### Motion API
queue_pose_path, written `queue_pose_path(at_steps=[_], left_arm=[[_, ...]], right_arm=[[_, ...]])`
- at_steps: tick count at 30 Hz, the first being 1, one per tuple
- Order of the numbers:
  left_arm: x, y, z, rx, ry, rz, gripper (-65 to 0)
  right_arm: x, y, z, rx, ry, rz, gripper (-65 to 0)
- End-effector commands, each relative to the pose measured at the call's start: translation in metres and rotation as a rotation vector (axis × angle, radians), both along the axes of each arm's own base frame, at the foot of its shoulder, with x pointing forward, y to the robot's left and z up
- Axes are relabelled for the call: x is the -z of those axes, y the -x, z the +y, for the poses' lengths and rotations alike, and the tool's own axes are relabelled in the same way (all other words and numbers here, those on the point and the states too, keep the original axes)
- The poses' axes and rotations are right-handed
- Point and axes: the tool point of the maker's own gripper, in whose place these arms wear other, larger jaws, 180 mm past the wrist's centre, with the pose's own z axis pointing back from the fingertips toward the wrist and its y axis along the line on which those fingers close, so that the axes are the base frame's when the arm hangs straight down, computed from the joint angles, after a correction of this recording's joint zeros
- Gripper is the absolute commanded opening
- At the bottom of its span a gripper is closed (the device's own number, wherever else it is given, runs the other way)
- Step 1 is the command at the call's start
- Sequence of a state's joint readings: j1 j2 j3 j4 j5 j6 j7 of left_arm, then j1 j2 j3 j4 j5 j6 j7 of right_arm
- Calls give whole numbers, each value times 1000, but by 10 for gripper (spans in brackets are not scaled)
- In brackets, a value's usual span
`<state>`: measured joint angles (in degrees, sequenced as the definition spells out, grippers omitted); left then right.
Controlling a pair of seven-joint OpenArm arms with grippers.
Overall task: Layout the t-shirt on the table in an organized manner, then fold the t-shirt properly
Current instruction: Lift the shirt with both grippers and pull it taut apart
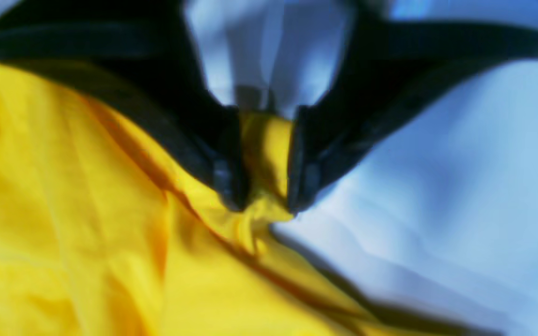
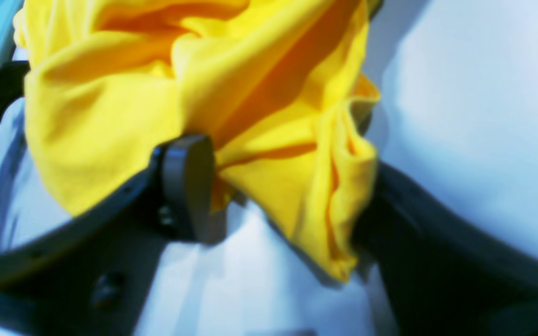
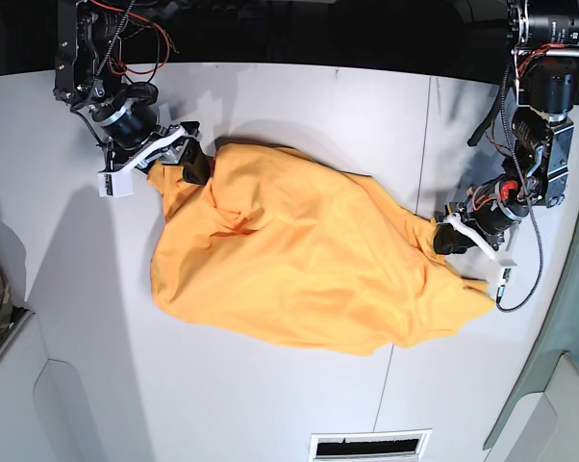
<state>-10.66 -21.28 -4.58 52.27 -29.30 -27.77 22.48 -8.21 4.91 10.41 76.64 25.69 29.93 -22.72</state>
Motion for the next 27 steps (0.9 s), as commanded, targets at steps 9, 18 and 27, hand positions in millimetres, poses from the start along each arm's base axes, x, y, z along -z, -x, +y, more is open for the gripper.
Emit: queue_pose_path(at_steps=[9,18,27], left_arm=[[-56,1,29,89,90,17,-650],[-199,-17,43,322,-131,-188,-650],[-197,4,27,410,-185,-150,-650]], right_arm=[[-39,-28,-41,78,45,-148,-650],[-167,-75,-151,193,197,-406,-650],[-173,-78,-188,273,261,-346,-203]])
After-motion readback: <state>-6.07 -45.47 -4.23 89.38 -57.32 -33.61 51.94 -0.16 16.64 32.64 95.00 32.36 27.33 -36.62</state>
